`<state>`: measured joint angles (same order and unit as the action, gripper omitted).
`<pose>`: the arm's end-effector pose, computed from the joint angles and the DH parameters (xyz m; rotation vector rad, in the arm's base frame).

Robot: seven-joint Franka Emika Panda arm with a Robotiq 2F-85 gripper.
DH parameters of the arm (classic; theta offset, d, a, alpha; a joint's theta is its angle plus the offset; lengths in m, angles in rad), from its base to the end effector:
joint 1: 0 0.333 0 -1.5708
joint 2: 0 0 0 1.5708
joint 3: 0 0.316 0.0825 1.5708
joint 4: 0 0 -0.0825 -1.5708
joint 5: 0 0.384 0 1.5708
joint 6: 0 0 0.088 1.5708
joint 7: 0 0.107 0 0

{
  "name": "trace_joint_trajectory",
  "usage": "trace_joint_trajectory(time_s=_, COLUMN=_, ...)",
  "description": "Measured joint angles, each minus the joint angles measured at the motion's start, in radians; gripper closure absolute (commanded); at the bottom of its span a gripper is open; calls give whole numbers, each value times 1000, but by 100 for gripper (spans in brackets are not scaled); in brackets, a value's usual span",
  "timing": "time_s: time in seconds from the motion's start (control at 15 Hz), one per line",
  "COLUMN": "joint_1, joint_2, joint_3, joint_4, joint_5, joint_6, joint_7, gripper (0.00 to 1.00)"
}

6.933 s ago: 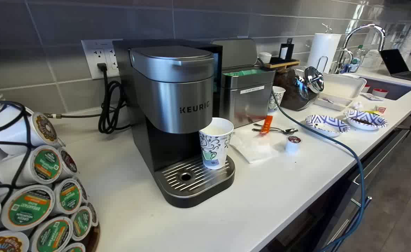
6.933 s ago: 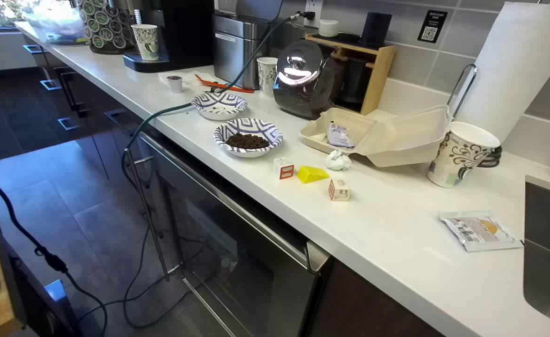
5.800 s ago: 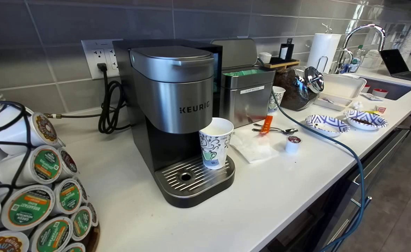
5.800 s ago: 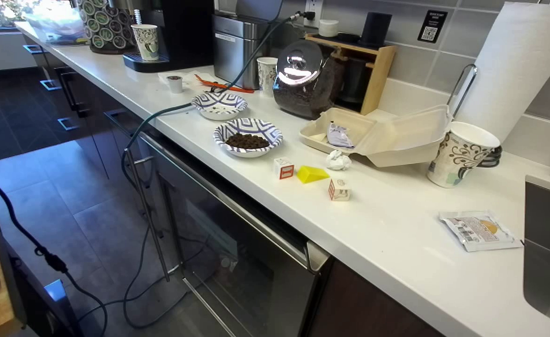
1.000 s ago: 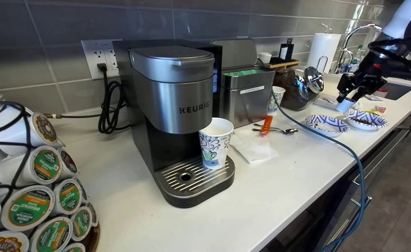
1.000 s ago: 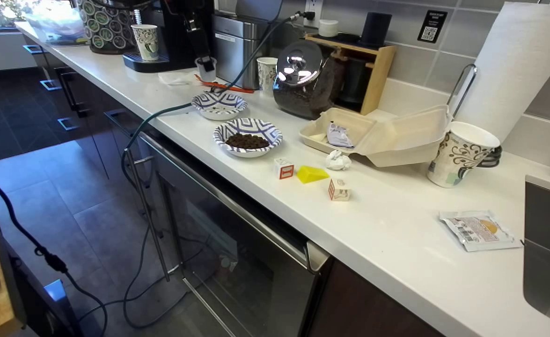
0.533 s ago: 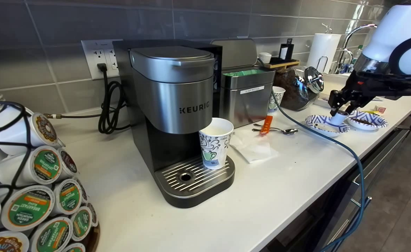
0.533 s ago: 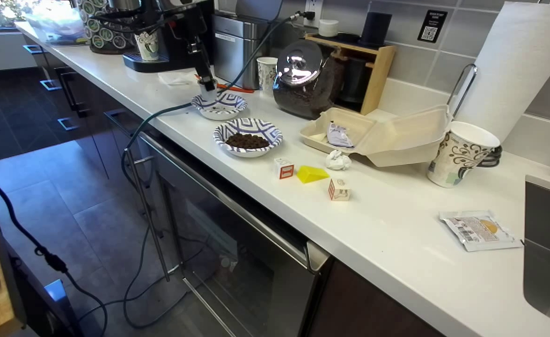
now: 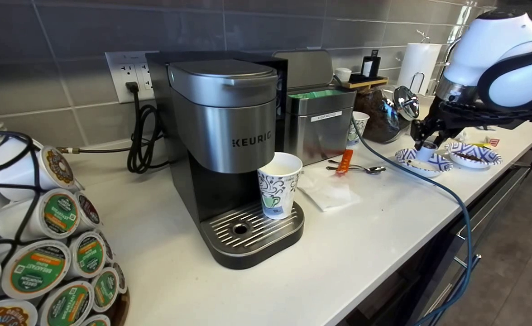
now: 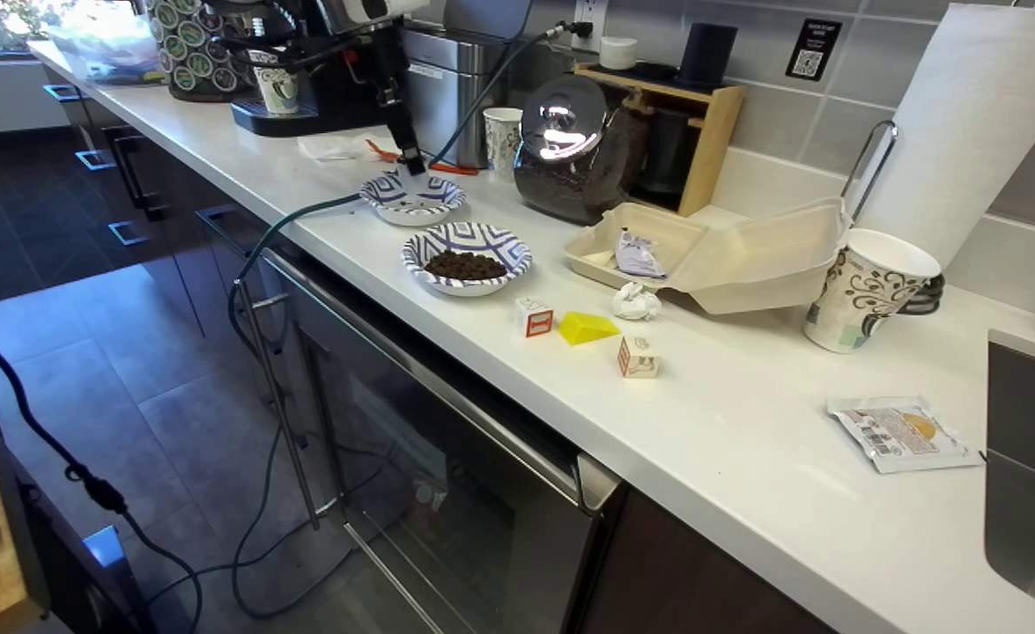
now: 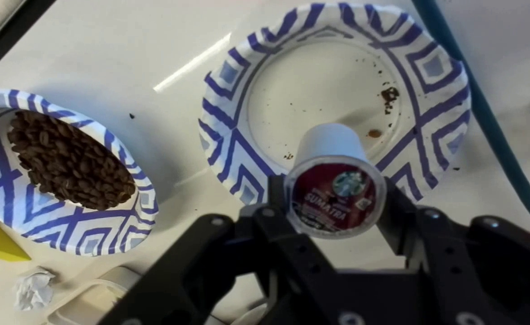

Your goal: Put the coffee capsule on the white plate on the left

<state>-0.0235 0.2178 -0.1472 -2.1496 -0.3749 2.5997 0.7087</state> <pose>0.5786 -0.0905 0.3231 2.8024 -0.8242 0.4245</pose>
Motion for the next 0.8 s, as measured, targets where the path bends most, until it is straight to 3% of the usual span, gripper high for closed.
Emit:
trace_joint_trajectory(time_s=0.47, joint_1=8, joint_2=98, joint_3=-19, joint_4=80, joint_5=14, joint_6=-50, joint_7=0, gripper=74)
trace_joint_trajectory(time_s=0.53, joint_1=11, joint_2=107, joint_3=-19, joint_4=85, joint_5=19, joint_6=-50, joint_7=-1, gripper=24)
trace_joint_trajectory(time_s=0.6, joint_1=14, joint_2=115, joint_3=-19, joint_4=88, joint_5=25, joint_6=-51, joint_7=-2, gripper=23)
trace_joint_trajectory(time_s=0.8, joint_1=22, joint_2=127, joint_3=-19, joint_4=101, joint_5=45, joint_6=-51, joint_7=-2, gripper=1)
